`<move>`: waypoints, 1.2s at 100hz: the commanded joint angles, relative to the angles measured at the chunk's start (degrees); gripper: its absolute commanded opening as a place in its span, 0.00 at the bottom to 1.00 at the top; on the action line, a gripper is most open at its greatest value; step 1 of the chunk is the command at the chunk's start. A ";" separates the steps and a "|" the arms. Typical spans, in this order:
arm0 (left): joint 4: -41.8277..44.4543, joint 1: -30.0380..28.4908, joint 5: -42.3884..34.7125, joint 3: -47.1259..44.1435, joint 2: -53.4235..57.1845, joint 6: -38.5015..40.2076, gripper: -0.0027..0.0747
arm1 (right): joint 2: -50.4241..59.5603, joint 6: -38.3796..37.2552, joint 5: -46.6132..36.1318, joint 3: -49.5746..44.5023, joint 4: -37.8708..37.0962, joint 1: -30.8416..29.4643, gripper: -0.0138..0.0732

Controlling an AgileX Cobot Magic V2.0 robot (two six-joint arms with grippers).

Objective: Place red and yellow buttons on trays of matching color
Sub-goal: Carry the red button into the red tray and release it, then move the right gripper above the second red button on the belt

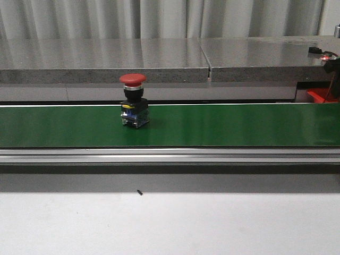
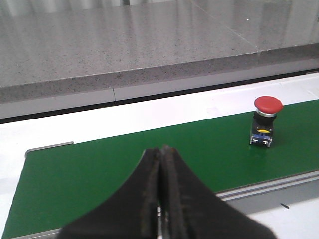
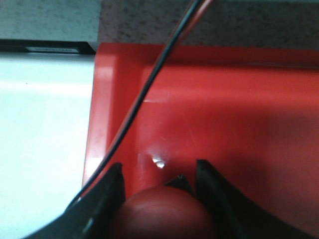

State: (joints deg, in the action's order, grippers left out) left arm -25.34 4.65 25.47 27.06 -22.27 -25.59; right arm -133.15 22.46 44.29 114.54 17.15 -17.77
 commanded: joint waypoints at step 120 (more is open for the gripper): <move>-1.38 0.20 -3.89 1.58 -0.43 0.19 0.01 | 27.59 5.61 13.08 -7.52 7.33 3.07 0.79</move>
State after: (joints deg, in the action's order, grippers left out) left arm -25.34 4.65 25.47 27.06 -22.27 -25.59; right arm -112.14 25.62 59.25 109.48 22.33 -16.13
